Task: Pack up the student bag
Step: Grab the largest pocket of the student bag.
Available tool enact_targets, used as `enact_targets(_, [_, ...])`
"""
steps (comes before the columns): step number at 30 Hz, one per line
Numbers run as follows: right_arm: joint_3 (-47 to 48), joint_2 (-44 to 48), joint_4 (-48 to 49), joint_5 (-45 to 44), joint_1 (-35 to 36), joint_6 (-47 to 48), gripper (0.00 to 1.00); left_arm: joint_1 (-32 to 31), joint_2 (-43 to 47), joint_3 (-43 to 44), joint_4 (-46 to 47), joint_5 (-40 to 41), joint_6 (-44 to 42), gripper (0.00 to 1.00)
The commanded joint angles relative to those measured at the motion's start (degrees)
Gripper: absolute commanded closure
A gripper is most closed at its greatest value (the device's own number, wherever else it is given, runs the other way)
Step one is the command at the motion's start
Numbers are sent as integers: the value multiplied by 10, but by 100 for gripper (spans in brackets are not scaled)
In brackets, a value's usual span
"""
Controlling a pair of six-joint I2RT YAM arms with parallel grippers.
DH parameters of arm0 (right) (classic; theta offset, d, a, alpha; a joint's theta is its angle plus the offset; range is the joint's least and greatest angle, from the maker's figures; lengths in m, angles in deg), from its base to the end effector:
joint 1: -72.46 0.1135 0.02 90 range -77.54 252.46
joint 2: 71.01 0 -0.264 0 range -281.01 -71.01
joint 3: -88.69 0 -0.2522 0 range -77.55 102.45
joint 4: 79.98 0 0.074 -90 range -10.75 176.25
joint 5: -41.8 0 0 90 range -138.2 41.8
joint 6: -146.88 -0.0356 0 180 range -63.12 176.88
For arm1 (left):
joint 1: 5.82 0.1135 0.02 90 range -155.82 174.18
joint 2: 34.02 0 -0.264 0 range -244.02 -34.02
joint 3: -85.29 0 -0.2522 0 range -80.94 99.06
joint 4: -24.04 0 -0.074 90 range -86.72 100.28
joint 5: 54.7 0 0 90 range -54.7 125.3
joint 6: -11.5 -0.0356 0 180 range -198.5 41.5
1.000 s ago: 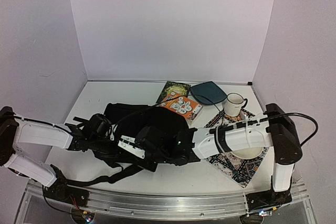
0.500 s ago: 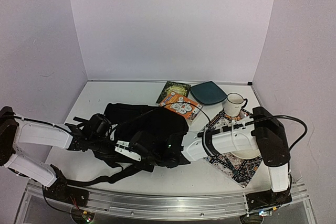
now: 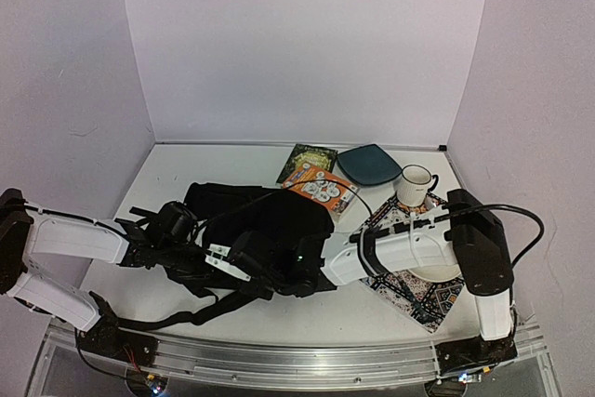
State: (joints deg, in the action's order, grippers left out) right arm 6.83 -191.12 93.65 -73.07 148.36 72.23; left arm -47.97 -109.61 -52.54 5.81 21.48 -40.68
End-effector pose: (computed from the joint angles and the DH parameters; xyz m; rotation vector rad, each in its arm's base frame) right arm 0.1314 0.4618 0.1971 -1.2491 1.5914 0.2216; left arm 0.1664 -0.1621 0.1451 0.2120 2.6481 -0.8396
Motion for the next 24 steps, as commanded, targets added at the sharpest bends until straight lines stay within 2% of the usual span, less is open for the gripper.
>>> enact_targets(1, [6,16,-2,-26,0,-5,66,4,14,13,-11,2,2,100])
enact_targets(5, [-10,27,5,-38,-1,-6,62,4,16,11,-11,3,3,100])
enact_targets(11, [-50,60,13,-38,-13,-44,64,4,16,10,-11,5,4,100])
enact_targets(17, [-88,96,38,13,-29,-98,68,4,17,8,-11,5,4,100])
enact_targets(24, [-81,93,55,80,-29,-95,67,4,23,10,-12,2,4,100])
